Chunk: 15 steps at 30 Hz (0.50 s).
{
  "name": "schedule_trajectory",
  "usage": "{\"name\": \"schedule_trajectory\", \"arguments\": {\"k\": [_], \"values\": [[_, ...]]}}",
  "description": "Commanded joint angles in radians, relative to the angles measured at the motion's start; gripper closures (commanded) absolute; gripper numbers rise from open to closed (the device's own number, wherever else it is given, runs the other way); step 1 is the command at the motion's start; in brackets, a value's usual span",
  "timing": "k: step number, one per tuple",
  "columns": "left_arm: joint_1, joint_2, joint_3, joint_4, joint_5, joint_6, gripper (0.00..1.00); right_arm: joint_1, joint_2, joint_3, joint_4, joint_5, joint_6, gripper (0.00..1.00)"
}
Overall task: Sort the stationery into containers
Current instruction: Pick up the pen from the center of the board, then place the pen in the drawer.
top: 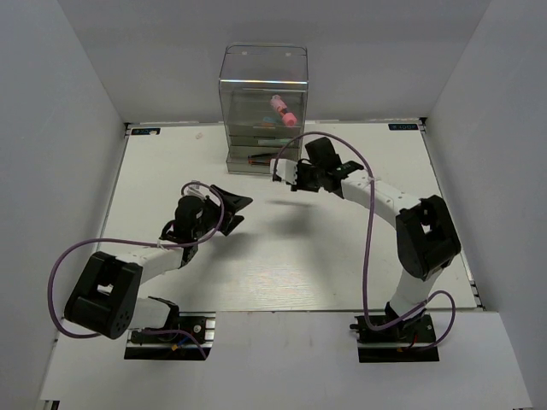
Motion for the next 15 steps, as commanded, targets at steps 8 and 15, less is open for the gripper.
{"name": "schedule_trajectory", "arguments": {"k": [8,15], "values": [[0.001,-0.101,-0.058,0.015,-0.066,-0.041,0.08,0.066,0.17,0.235,0.284,0.291,-0.033,1.0],[0.001,-0.164,-0.108,-0.039,-0.075,-0.012,0.08,0.071,0.315,0.335,0.361,0.329,-0.065,1.0]]}}
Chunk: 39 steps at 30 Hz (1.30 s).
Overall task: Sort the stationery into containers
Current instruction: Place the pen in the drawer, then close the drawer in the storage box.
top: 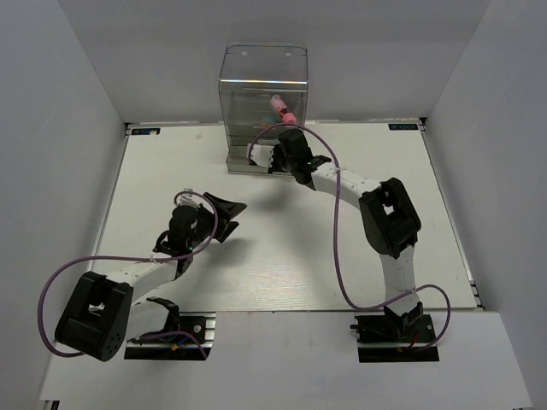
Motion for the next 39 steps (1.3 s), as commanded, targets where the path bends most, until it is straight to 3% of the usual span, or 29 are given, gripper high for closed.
{"name": "schedule_trajectory", "arguments": {"k": [1,5,7,11,13,14,17,18,21,24,29,39], "values": [[0.001,-0.046,-0.037,-0.028,-0.015,0.018,0.08,-0.002,0.055,0.067,0.082,0.046,-0.023,0.99],[0.001,-0.069,-0.06,-0.028,-0.024,0.018,0.08,-0.002,0.103,0.084,0.102,0.049,-0.015,0.6],[0.001,-0.08,-0.069,-0.039,-0.035,0.018,0.08,-0.004,0.105,0.084,0.104,0.047,-0.005,0.53],[0.001,-0.08,-0.057,-0.039,-0.046,0.027,0.11,-0.008,0.05,0.069,0.068,0.014,0.082,0.51],[0.001,-0.051,-0.047,-0.01,-0.069,0.027,0.15,-0.01,-0.003,0.024,0.041,-0.02,0.121,0.55],[0.001,-0.037,-0.046,0.004,-0.069,0.027,0.22,-0.014,-0.047,0.004,0.038,-0.032,0.135,0.57],[0.001,0.027,0.004,0.063,-0.08,0.027,0.42,-0.019,-0.156,-0.136,0.028,-0.069,0.227,0.95],[0.001,0.082,0.024,0.064,-0.092,0.027,0.58,-0.019,-0.243,-0.166,0.022,-0.101,0.291,1.0],[0.001,0.186,0.124,0.088,-0.115,0.027,0.77,-0.03,-0.377,-0.29,-0.017,-0.157,0.412,1.0],[0.001,0.355,0.254,0.088,-0.115,0.027,0.77,-0.059,-0.502,-0.39,-0.074,-0.241,0.503,1.0],[0.001,0.637,0.513,0.026,-0.115,0.016,0.8,-0.126,-0.705,-0.629,0.039,-0.279,0.531,1.0],[0.001,0.904,0.825,-0.117,-0.158,0.006,0.83,-0.284,-0.836,-0.763,0.122,-0.379,0.569,1.0]]}}
